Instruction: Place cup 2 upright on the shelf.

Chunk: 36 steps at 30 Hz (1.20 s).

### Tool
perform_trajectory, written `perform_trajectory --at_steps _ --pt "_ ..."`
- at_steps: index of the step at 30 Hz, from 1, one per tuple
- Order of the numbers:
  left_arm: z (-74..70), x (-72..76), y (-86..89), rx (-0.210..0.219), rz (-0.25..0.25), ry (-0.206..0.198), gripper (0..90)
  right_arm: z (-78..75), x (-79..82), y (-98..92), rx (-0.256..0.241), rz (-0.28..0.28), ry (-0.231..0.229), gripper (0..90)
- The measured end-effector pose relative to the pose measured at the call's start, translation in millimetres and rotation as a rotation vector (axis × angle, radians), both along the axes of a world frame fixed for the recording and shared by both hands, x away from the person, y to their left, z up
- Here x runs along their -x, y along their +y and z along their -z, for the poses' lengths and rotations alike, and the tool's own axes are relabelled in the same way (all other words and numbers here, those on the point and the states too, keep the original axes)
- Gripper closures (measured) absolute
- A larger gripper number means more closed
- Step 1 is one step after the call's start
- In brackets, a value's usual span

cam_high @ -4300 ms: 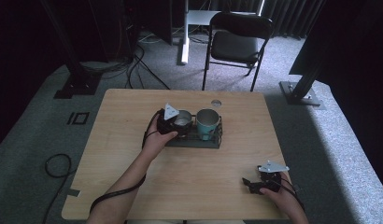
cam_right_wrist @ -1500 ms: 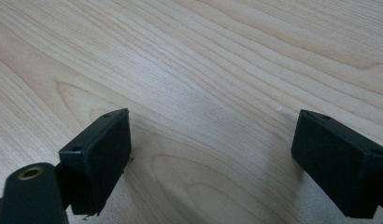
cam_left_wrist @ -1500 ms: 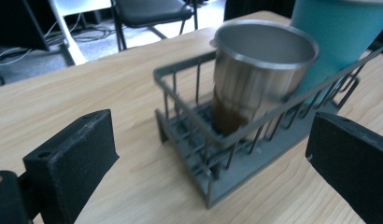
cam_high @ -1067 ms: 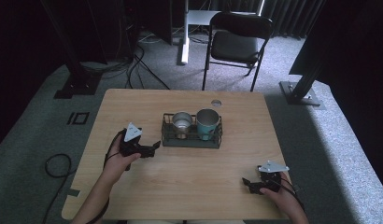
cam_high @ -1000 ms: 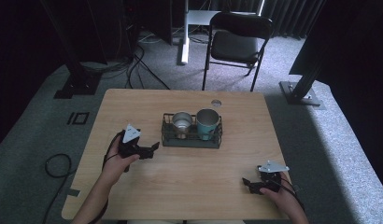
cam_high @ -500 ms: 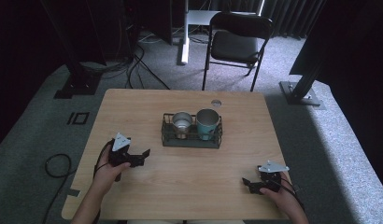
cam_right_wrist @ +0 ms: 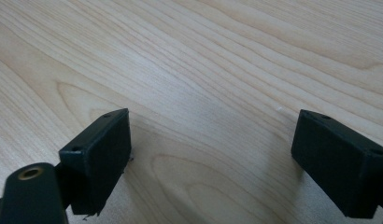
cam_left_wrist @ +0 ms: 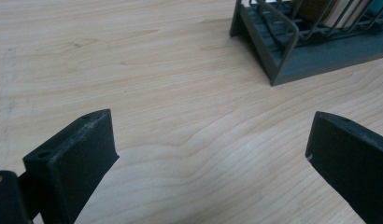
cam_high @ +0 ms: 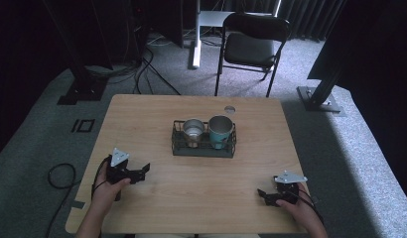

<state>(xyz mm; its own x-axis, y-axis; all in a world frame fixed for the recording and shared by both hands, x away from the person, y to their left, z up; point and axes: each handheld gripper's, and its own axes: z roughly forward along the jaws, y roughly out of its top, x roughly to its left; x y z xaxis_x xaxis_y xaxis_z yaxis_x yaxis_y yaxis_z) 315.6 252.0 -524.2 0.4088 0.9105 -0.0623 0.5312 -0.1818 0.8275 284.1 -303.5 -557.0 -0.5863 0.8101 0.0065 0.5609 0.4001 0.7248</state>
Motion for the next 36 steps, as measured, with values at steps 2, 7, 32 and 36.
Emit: perform_trajectory --at_steps 2,7,32,36 --pt "1.8 2.1 2.0 -0.001 -0.017 0.01 2.4 0.0 0.0 0.0 0.0 0.0 0.0 11.7" --pt "6.6 6.7 6.4 -0.011 -0.049 0.041 2.4 0.0 0.0 0.0 -0.001 0.0 0.0 11.8" --pt "24.5 25.0 21.4 -0.096 -0.185 0.18 2.4 0.0 0.0 0.0 -0.001 0.0 0.0 11.8" --pt "25.9 26.5 24.8 -0.105 -0.218 0.193 2.4 0.0 0.0 0.0 -0.001 0.0 0.0 11.8"
